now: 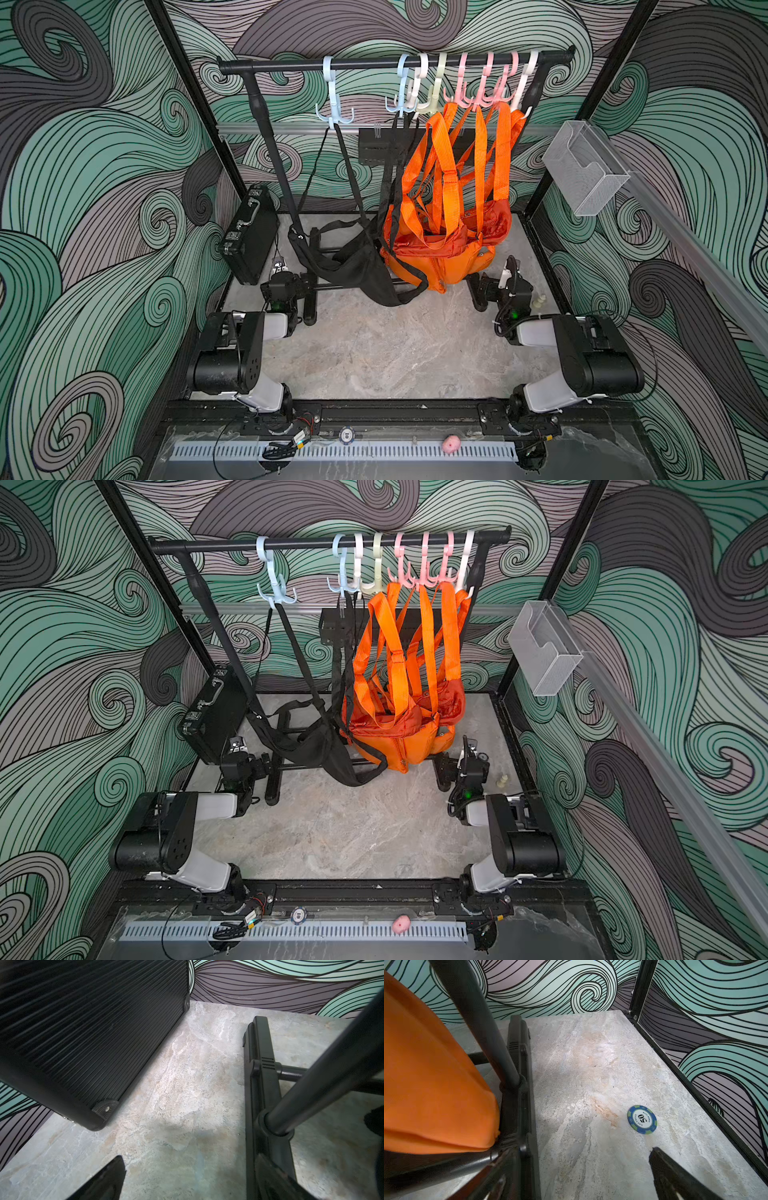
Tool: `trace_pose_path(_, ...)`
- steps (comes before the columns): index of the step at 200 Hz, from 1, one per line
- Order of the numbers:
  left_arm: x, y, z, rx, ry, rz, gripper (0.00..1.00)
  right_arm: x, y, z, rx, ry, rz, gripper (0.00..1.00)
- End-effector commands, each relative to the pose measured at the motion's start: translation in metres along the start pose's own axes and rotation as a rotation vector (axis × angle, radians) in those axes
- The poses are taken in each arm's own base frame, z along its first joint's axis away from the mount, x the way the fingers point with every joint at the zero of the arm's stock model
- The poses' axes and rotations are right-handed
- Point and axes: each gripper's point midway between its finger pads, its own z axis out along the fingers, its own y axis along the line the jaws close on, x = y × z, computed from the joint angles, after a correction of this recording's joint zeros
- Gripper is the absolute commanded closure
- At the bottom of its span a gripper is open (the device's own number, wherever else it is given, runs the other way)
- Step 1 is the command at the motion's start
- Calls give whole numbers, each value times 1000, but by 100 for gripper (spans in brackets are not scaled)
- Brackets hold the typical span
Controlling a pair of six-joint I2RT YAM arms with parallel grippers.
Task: Hang the bag on a hook
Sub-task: Reset both arms
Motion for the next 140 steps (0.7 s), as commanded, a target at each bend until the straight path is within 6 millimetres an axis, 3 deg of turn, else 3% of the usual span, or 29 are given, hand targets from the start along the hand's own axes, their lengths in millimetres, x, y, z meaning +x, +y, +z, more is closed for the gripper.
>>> trace_pose_path(1,-13,-4,0,17,-25,4,2,-11,3,0,-8,-31,-14,1)
trace_pose_path(118,-12,-5,0,23,-22,5,1,-11,3,0,-9,-30,-14,1)
trace_pose_path(124,-12,-14,-1,77,-24,30,1,-11,3,0,-9,-31,-16,1)
trace_pose_path(131,-9,-47,-8,270,-23,123,1,-11,4,0,-10,-31,-15,1)
trace_pose_path(140,-8,-49,-13,314,-44,115,1,-11,4,0,-9,-31,-15,1)
